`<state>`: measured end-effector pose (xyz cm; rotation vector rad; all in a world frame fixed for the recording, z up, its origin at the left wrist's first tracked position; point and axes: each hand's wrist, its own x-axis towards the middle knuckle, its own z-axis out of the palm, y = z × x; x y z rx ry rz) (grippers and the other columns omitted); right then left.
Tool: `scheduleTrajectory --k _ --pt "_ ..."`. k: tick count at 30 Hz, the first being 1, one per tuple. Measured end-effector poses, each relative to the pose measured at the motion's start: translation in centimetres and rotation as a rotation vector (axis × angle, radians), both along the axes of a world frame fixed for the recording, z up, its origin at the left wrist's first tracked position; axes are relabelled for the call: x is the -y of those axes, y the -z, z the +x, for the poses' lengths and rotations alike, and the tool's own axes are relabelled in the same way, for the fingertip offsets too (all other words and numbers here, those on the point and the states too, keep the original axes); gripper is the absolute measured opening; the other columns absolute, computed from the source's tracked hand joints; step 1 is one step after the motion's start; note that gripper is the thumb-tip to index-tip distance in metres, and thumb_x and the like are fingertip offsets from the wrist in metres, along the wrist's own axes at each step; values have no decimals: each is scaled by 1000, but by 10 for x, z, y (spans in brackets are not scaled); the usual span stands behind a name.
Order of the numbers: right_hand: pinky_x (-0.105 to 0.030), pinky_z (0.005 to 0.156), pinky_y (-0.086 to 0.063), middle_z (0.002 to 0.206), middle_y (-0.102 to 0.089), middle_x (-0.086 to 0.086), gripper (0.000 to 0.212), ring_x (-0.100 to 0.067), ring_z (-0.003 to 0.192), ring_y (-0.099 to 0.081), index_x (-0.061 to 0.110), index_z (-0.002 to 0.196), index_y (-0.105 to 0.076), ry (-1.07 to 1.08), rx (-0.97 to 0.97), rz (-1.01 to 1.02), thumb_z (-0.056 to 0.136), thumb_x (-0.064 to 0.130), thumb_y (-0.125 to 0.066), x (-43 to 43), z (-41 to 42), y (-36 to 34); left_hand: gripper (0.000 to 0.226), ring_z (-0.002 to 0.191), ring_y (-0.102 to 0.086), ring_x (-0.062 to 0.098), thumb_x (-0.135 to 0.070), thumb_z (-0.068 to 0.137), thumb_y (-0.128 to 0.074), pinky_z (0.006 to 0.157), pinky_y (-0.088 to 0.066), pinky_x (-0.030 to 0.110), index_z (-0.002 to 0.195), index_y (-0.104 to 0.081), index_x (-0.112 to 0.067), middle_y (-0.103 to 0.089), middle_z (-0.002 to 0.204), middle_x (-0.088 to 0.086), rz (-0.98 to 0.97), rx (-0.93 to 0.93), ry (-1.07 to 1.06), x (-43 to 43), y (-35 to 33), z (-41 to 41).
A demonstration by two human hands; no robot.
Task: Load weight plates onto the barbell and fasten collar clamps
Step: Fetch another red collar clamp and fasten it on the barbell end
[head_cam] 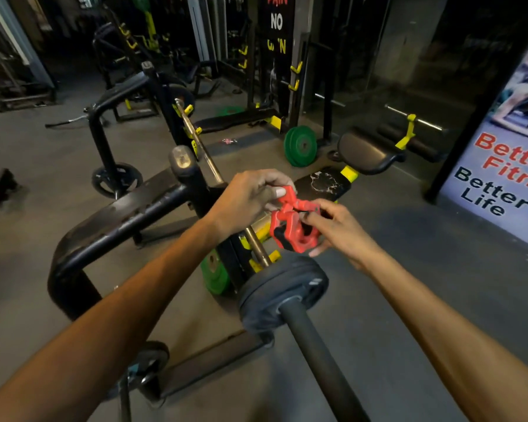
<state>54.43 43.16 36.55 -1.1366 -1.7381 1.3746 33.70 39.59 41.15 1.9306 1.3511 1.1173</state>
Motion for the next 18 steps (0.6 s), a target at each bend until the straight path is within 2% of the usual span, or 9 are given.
scheduleTrajectory --k 3,6,9,11,15,18 --pt "-34 45 -57 69 -68 6 5 -12 61 -70 15 100 -66 -10 4 33 97 12 -63 23 18 9 18 94 -74 23 -9 100 -56 82 -62 41 110 -70 -5 -74 108 10 -43 51 34 23 10 21" --pt "-21 42 -49 60 -64 13 16 -4 49 -61 16 89 -60 4 3 61 96 1 -56 46 27 15 17 96 -73 22 -7 99 -57 78 -61 43 111 -67 0 -72 110 14 -56 141 23 55 18 37" --pt "-31 38 -53 72 -66 -4 3 -20 50 -65 5 97 -57 75 -76 10 96 8 -58 74 36 25 18 97 -71 30 -8 96 -63 76 -58 42 112 -63 0 -69 117 16 -78 238 -16 97 29 55" --pt "-33 41 -53 78 -65 -11 13 -24 53 -68 3 101 -57 122 -117 13 95 14 -61 94 38 31 32 99 -71 32 -6 90 -71 80 -61 36 118 -58 -3 -67 120 15 -105 293 -20 127 38 68" --pt "-26 42 -50 72 -61 0 15 -8 53 -65 2 101 -56 152 -159 28 96 13 -65 137 38 39 61 107 -68 35 -6 84 -77 90 -58 52 135 -46 -16 -61 127 12 -155 331 -7 171 62 78" --pt "-22 48 -49 69 -62 10 10 -1 57 -61 10 97 -56 152 -141 62 94 12 -66 169 41 51 74 100 -72 24 -17 83 -79 84 -59 44 145 -42 -32 -70 113 8 -228 378 -42 204 78 75"
